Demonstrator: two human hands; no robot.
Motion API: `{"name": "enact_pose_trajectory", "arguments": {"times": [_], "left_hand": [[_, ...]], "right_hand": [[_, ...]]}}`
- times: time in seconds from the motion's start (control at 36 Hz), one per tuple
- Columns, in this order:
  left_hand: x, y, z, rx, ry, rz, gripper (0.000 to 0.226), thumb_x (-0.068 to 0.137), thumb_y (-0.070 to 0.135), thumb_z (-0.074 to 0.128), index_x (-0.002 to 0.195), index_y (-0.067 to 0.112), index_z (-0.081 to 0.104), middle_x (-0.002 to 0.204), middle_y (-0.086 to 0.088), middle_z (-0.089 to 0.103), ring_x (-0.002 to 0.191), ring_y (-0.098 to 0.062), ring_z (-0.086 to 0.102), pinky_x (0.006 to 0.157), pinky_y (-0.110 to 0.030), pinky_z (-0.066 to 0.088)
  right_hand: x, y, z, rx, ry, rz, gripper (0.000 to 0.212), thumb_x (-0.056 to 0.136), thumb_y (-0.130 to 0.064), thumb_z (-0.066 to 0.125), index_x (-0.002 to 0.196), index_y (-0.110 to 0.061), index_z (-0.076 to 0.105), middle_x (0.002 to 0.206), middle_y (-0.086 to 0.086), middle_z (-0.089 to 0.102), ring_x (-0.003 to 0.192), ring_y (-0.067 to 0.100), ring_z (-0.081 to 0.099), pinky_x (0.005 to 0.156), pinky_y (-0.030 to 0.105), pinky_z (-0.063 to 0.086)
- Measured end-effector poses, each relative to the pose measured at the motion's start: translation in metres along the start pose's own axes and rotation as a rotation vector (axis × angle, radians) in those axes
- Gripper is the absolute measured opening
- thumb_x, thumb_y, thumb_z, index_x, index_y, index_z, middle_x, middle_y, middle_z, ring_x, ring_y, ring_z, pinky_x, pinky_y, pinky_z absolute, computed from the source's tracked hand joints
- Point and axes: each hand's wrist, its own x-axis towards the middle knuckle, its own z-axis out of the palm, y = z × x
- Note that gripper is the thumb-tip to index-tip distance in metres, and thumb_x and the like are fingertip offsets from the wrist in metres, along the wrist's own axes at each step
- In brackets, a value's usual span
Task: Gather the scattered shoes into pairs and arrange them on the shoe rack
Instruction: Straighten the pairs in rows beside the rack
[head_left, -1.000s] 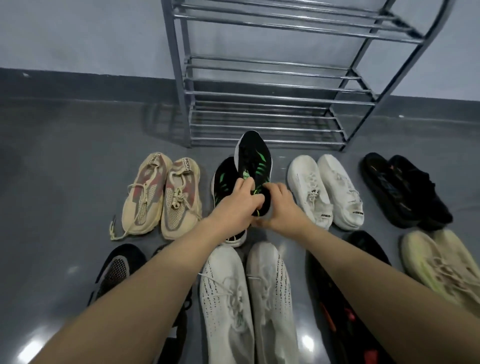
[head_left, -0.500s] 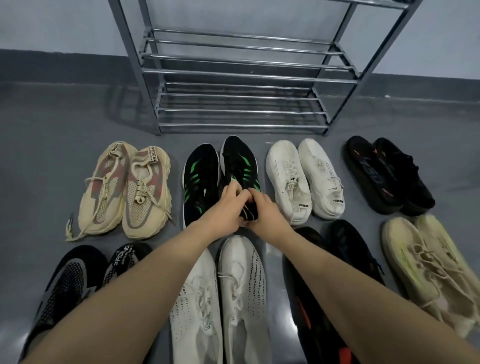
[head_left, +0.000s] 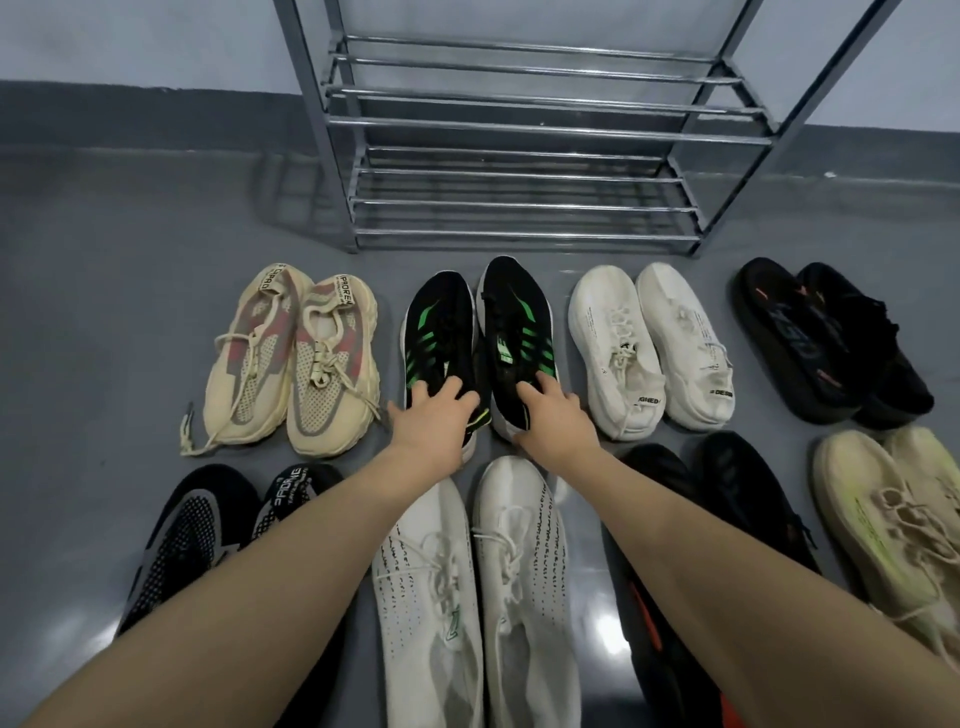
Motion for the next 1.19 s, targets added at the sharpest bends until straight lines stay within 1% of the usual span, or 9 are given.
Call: {"name": "enact_pose_trajectory", "arguments": {"times": [0.08, 0.19, 0.28, 0.56, 0.67, 0.75, 0.83, 0.97, 1.19], "left_hand": [[0.005, -0.002, -0.001, -0.051, 0.012, 0.033, 0.050, 0.085, 0.019, 0.066, 0.129, 0.019, 0.042, 0.145, 0.003, 0.027, 0.132, -0.038, 0.023, 0.091, -0.050, 0.046], [0.014, -0.009, -0.007, -0.084, 0.017, 0.044, 0.046, 0.087, 0.019, 0.062, 0.130, 0.019, 0.044, 0.148, 0.005, 0.028, 0.135, -0.041, 0.021, 0.096, -0.052, 0.044], [0.011, -0.008, -0.006, -0.063, 0.023, 0.019, 0.044, 0.087, 0.017, 0.062, 0.128, 0.018, 0.046, 0.140, 0.004, 0.036, 0.132, -0.038, 0.026, 0.088, -0.047, 0.048], [0.003, -0.008, -0.003, -0.062, 0.036, -0.005, 0.063, 0.083, 0.019, 0.068, 0.134, 0.022, 0.033, 0.148, 0.009, 0.028, 0.132, -0.033, 0.029, 0.081, -0.043, 0.045], [-0.001, -0.013, -0.007, -0.105, 0.052, 0.035, 0.078, 0.080, 0.023, 0.071, 0.143, 0.019, 0.023, 0.153, 0.002, 0.016, 0.133, -0.032, 0.029, 0.093, -0.044, 0.044], [-0.008, -0.019, -0.012, -0.123, 0.075, 0.066, 0.081, 0.079, 0.027, 0.070, 0.143, 0.014, 0.023, 0.148, -0.003, 0.023, 0.131, -0.032, 0.029, 0.102, -0.043, 0.039], [-0.017, -0.030, -0.016, -0.078, 0.085, 0.115, 0.076, 0.081, 0.025, 0.067, 0.143, 0.012, 0.026, 0.144, -0.006, 0.032, 0.131, -0.031, 0.029, 0.108, -0.040, 0.032], [-0.037, -0.052, -0.026, -0.019, 0.131, 0.116, 0.065, 0.085, 0.025, 0.061, 0.141, 0.013, 0.031, 0.140, -0.008, 0.037, 0.129, -0.030, 0.031, 0.108, -0.040, 0.030], [-0.072, -0.099, -0.027, -0.049, 0.160, 0.006, 0.050, 0.088, 0.026, 0.056, 0.133, 0.013, 0.039, 0.136, -0.009, 0.040, 0.127, -0.030, 0.033, 0.106, -0.040, 0.029]], "right_hand": [[-0.002, -0.004, 0.001, 0.047, 0.027, -0.006, 0.039, 0.092, -0.032, 0.055, 0.126, -0.018, 0.042, 0.152, 0.007, 0.024, 0.127, 0.040, 0.034, 0.092, 0.044, 0.041], [-0.002, -0.015, 0.002, 0.075, 0.044, -0.019, 0.033, 0.093, -0.033, 0.055, 0.120, -0.018, 0.044, 0.145, 0.008, 0.034, 0.122, 0.040, 0.038, 0.083, 0.043, 0.044], [-0.002, -0.014, 0.003, 0.061, 0.029, -0.025, 0.031, 0.093, -0.036, 0.054, 0.116, -0.017, 0.044, 0.141, 0.007, 0.036, 0.118, 0.040, 0.039, 0.077, 0.041, 0.042], [-0.006, -0.016, 0.002, -0.041, -0.019, 0.026, 0.035, 0.090, -0.034, 0.058, 0.117, -0.020, 0.041, 0.137, 0.004, 0.039, 0.122, 0.038, 0.042, 0.107, 0.055, 0.020], [-0.010, -0.018, 0.000, -0.003, 0.133, 0.035, 0.052, 0.083, -0.033, 0.062, 0.124, -0.015, 0.038, 0.138, 0.004, 0.037, 0.131, 0.033, 0.032, 0.111, 0.049, 0.016], [-0.016, -0.027, -0.001, 0.056, 0.344, 0.032, 0.059, 0.080, -0.031, 0.063, 0.129, -0.009, 0.039, 0.139, 0.009, 0.035, 0.129, 0.030, 0.031, 0.108, 0.044, 0.019], [-0.019, -0.045, -0.005, 0.076, 0.421, 0.016, 0.052, 0.083, -0.028, 0.060, 0.127, -0.010, 0.041, 0.137, 0.008, 0.036, 0.126, 0.028, 0.033, 0.106, 0.040, 0.020], [-0.020, -0.077, -0.009, 0.158, 0.368, -0.006, 0.037, 0.088, -0.024, 0.056, 0.122, -0.013, 0.046, 0.130, 0.007, 0.041, 0.122, 0.027, 0.036, 0.103, 0.036, 0.023], [-0.023, -0.132, -0.003, 0.178, 0.279, -0.045, 0.032, 0.091, -0.022, 0.052, 0.121, -0.014, 0.048, 0.128, 0.007, 0.044, 0.120, 0.028, 0.037, 0.100, 0.041, 0.027]]}}
